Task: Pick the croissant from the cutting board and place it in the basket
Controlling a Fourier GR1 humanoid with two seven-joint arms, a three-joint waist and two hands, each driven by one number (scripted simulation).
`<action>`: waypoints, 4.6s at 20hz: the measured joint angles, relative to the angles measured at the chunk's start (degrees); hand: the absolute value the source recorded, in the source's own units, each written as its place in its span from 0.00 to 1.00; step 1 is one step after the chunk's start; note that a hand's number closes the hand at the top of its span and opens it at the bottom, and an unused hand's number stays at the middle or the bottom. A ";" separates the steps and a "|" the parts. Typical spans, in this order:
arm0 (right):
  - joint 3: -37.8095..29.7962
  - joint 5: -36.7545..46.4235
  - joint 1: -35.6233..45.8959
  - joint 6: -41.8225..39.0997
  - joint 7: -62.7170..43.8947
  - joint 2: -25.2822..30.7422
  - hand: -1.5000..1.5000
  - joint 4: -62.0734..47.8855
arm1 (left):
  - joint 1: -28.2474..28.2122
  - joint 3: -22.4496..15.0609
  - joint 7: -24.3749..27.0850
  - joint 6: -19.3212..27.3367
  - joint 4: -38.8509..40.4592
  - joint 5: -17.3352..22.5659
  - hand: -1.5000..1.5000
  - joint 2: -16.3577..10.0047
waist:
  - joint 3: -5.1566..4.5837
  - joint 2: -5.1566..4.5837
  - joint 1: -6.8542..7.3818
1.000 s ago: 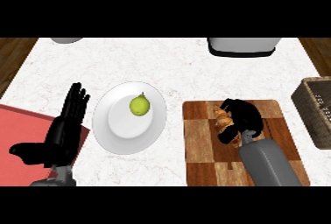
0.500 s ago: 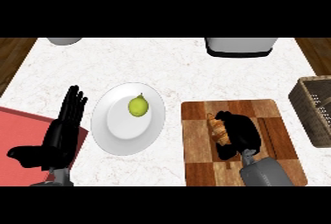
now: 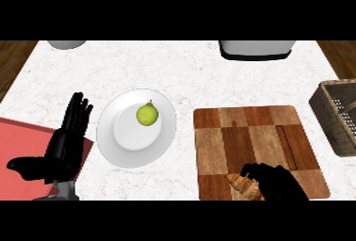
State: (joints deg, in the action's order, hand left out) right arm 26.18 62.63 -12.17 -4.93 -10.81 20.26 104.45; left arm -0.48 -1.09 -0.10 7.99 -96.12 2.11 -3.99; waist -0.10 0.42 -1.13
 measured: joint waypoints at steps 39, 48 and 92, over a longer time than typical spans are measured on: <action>-54.38 -47.17 -4.00 -14.82 -0.76 9.48 1.00 27.40 | -0.25 0.31 -1.36 -0.33 -1.37 -0.13 0.50 -0.17 | 0.04 -0.13 -0.10; -67.53 -55.21 3.56 -22.47 5.43 18.19 1.00 10.28 | -0.05 -0.30 -0.89 -0.88 -1.16 -0.63 0.50 0.38 | 0.07 -0.35 0.96; -67.07 -43.10 23.33 -14.02 34.42 22.62 0.00 -37.79 | 0.44 0.45 -1.94 -1.85 -1.97 -1.77 0.50 1.91 | 0.11 -0.37 1.11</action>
State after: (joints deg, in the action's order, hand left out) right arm -40.89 19.53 11.16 -18.95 23.61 42.89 66.66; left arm -0.04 -0.64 -2.04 6.14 -98.10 0.33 -2.07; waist 0.01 0.04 -0.02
